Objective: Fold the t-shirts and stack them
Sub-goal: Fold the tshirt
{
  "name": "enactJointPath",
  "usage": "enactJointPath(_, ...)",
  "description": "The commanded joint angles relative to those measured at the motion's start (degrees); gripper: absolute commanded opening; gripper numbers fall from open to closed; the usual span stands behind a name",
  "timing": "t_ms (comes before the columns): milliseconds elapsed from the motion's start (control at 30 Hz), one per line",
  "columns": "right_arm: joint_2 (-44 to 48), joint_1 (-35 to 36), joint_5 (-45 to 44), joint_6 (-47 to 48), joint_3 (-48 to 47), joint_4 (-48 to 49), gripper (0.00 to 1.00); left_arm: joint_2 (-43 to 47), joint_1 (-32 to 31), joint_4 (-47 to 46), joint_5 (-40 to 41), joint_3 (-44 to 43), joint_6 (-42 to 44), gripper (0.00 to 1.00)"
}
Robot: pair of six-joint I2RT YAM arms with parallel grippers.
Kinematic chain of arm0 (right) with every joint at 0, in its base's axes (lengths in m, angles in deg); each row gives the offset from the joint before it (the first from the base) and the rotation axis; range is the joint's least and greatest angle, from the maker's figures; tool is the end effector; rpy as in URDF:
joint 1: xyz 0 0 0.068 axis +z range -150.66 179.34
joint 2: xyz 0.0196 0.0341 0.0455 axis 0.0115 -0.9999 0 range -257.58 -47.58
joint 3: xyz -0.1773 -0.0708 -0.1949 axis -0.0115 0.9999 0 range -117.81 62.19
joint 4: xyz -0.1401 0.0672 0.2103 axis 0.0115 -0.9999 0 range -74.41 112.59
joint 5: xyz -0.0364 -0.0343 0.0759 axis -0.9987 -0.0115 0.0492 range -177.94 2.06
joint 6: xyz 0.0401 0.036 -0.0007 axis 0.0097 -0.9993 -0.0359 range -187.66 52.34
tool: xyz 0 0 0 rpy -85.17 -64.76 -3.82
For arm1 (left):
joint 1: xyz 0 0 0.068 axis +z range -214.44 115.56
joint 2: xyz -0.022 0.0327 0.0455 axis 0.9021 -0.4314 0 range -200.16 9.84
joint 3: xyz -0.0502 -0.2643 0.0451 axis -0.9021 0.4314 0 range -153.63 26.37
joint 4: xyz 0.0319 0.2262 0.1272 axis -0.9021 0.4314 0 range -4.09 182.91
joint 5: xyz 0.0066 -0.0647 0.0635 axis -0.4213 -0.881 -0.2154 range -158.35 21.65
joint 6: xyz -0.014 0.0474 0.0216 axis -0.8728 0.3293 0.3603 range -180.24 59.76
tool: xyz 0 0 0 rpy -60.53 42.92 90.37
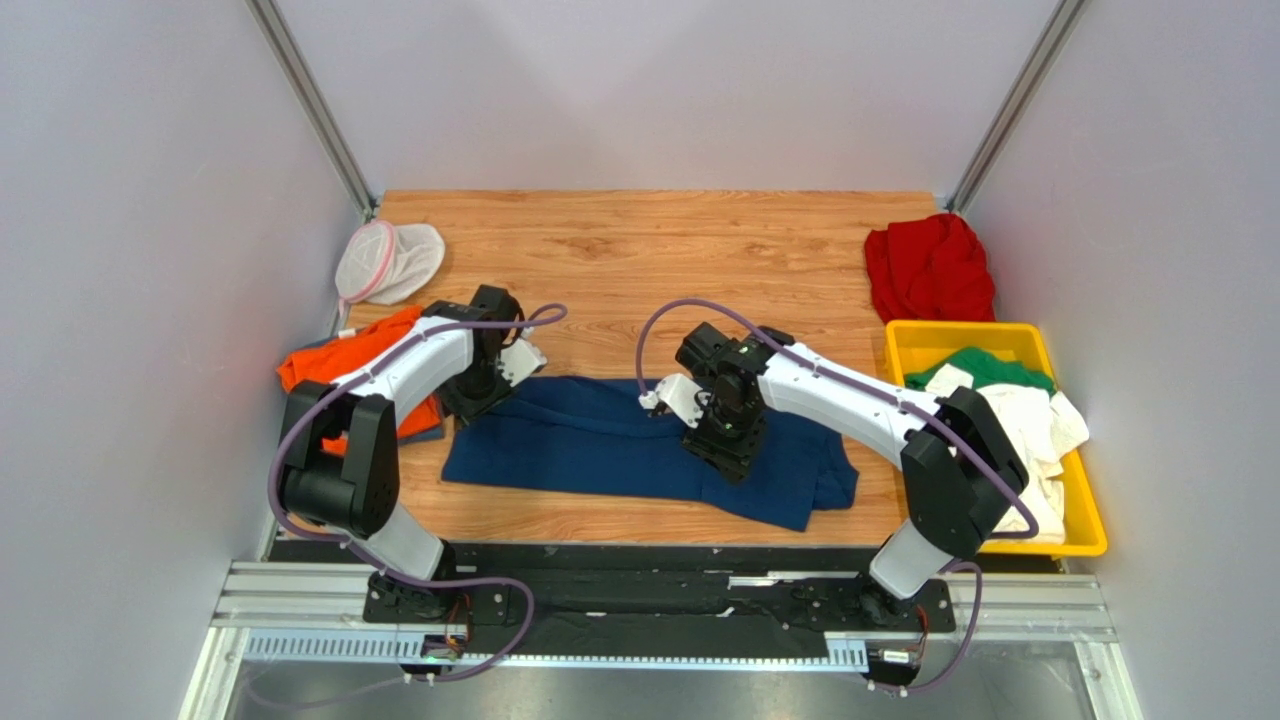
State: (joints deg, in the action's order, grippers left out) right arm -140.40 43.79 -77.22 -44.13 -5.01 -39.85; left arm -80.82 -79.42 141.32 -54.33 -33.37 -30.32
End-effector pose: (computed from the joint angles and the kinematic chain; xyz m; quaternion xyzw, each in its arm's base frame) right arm 0.1978 0.2033 0.2164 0.5578 -0.8245 -0.0949 0.0004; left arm 0.2641 -0.0616 0.1947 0.3752 0.9184 0.1251 0.0156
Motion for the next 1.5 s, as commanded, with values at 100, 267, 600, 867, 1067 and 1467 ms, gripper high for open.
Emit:
enactJointPath(100, 3.7, -2.8, -9.6, -0.3, 2.1, 2.8, 0.47, 1.9, -0.1, 0.1, -0.8, -0.7, -0.6, 0.40)
enactJointPath(267, 4.8, -11.5, -12.7, -0.4, 1.0, 5.8, 0.49, 2.1, -0.1, -1.1, -2.8, -0.8, -0.8, 0.40)
enactJointPath(600, 1.9, -24.2, -9.8, 2.5, -1.7, 7.4, 0.50, 2.1, -0.1, -2.6, -3.1, 0.0, -0.6, 0.40)
enactJointPath(867, 5.7, -24.1, -5.1, 3.5, 1.0, 2.8, 0.47, 1.4, -0.1, -3.3, -3.0, 0.2, -0.6, 0.40)
enactJointPath(1067, 11.0, -23.9, -1.3, 7.8, 4.4, -4.7, 0.46, 0.6, -0.1, -4.2, -3.1, -0.2, -0.7, 0.39)
enactJointPath(1467, 18.6, -4.2, -8.0, 9.0, 15.2, -4.6, 0.50, -4.1, -0.1, -6.9, -3.8, -5.2, -0.2, 0.40)
